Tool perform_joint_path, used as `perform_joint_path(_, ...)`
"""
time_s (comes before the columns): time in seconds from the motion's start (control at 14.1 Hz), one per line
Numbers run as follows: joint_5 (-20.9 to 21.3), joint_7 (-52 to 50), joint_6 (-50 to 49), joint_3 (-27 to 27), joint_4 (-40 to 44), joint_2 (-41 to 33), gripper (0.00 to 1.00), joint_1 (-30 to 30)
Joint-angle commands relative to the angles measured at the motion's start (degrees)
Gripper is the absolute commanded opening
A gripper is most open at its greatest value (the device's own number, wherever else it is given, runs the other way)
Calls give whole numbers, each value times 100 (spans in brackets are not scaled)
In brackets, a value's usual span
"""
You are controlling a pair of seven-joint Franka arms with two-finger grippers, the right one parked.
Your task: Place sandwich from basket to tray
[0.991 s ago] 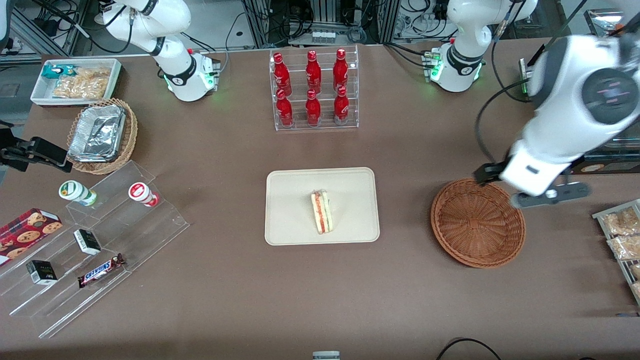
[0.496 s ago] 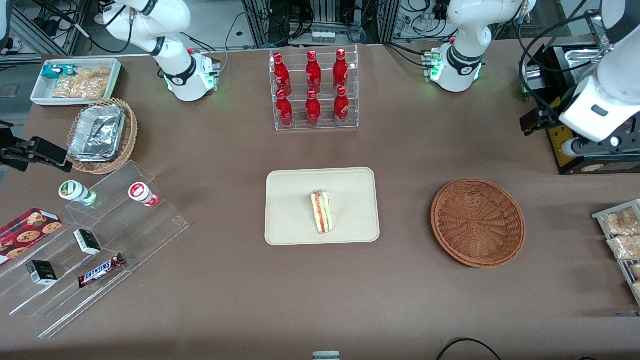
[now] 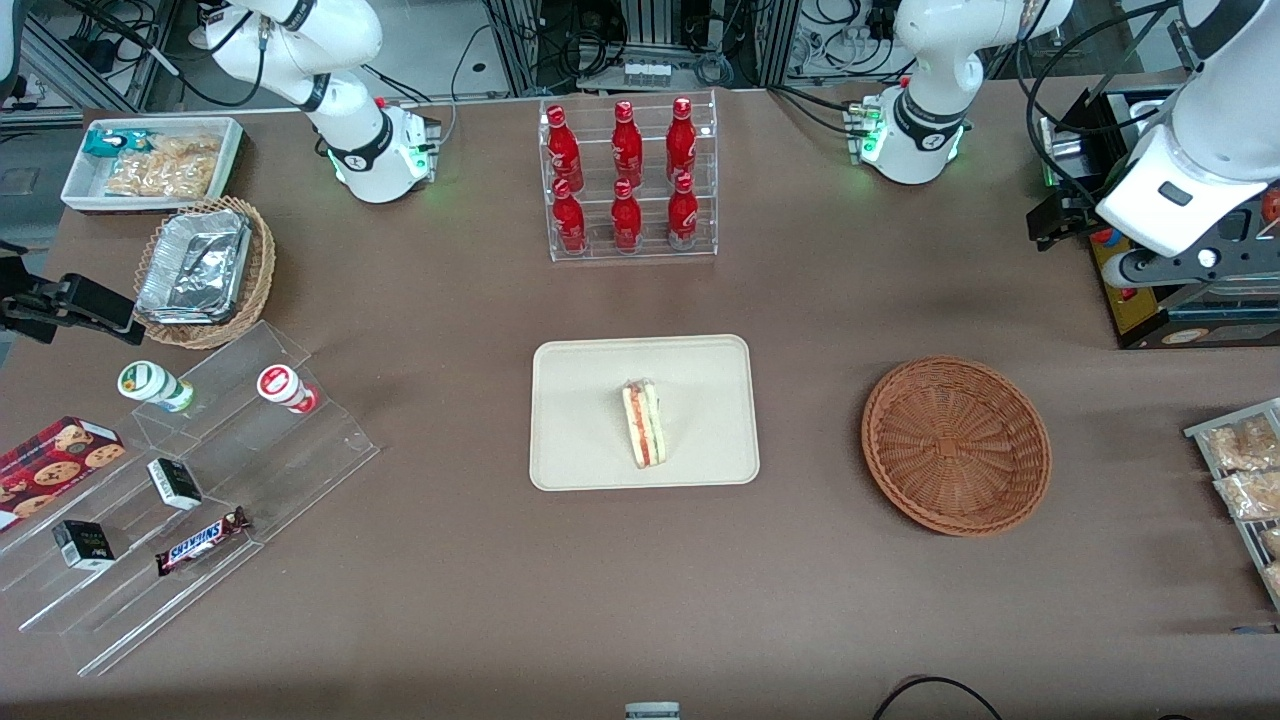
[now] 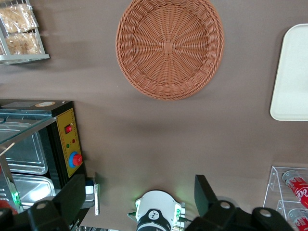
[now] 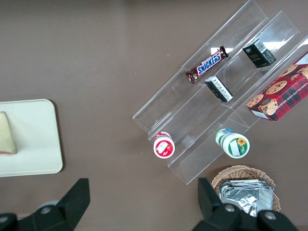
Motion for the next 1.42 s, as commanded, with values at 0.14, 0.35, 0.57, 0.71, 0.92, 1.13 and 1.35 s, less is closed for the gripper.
perform_joint_path(0.14, -89, 23, 247, 32, -435, -333, 100, -2)
perform_joint_path(0.35, -107, 23, 255, 32, -408, -298, 100, -2)
perform_joint_path(0.57, -107, 49, 264, 49, -399, -298, 100, 33)
perform_joint_path(0.71, -115, 40, 273, 58, -373, -272, 100, 33)
perform_joint_path(0.92, -124, 58, 273, 267, -390, -289, 100, -89)
perform_joint_path(1.13, -185, 67, 282, 1007, -381, -316, 100, -845)
perform_joint_path(1.35, -239, 67, 264, 998, -364, -272, 100, -828)
